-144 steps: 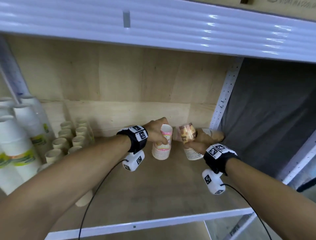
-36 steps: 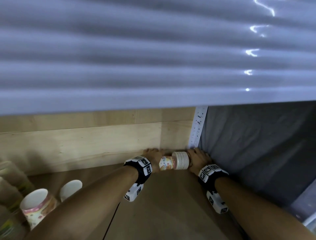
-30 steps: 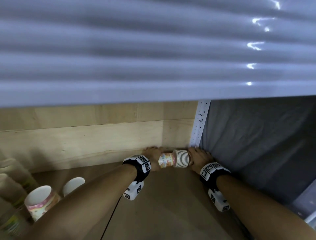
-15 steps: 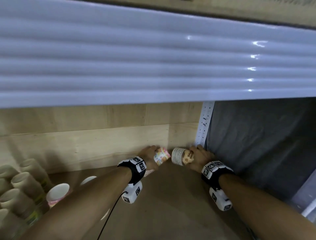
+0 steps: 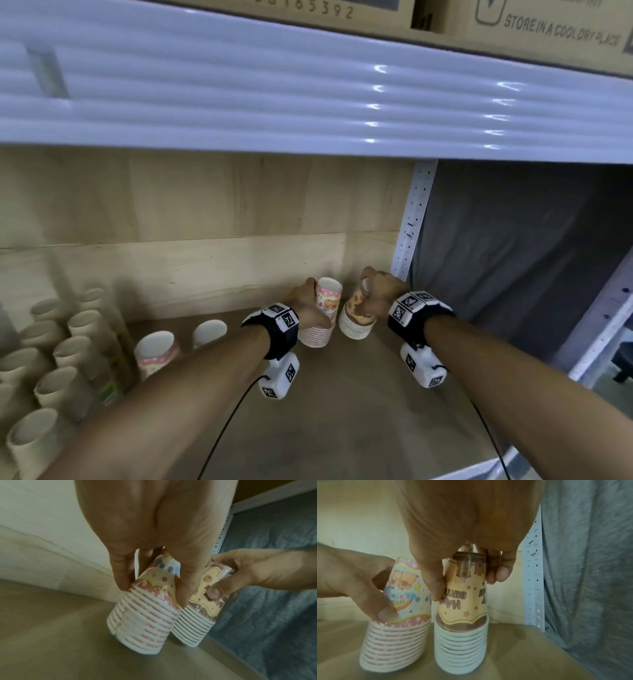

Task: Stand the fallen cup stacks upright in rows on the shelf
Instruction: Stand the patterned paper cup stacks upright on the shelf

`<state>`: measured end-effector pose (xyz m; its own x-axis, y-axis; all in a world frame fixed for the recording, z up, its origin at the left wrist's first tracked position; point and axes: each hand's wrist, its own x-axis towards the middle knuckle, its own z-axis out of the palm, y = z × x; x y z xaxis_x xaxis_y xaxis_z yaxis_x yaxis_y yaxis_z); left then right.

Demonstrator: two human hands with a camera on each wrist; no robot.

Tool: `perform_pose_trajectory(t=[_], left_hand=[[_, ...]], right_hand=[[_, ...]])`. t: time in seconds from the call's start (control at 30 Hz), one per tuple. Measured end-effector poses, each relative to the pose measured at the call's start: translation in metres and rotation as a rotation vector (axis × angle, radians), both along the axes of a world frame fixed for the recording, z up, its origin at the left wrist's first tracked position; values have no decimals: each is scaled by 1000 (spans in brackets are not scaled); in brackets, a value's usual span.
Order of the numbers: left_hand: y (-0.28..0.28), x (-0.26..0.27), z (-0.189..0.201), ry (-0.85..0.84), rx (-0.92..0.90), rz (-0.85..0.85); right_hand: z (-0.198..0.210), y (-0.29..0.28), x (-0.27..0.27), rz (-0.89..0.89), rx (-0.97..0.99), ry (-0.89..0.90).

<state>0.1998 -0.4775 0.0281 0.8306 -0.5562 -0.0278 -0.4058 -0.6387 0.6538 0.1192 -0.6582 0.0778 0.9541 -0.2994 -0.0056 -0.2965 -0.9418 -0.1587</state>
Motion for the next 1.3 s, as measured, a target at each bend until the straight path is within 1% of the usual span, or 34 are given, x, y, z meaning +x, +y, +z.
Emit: perform_pose_trajectory(t=[0.13, 0.3, 0.5, 0.73, 0.9, 1.0, 1.1, 1.2, 1.3], left_hand=[[9, -10, -6, 27, -32, -5], [20, -18, -11, 54, -63, -6], [28, -23, -13, 71, -103, -11], [29, -30, -9, 90, -97, 2], [28, -31, 6, 94, -70, -2], [25, -30, 21, 72, -81, 5], [21, -31, 42, 49, -64, -13], [15, -32, 58, 3, 35, -54], [11, -32, 64, -39, 158, -74]], right_hand=[[4, 14, -6, 56, 41, 71], [3, 26, -9, 98, 40, 90], [-6, 33, -10, 104, 42, 90], [-2, 34, -14, 115, 66, 122], [3, 34, -20, 117, 92, 92], [11, 35, -20, 65, 109, 86], [21, 36, -17, 40, 50, 83], [24, 37, -13, 8, 7, 59], [19, 39, -4, -24, 15, 59]])
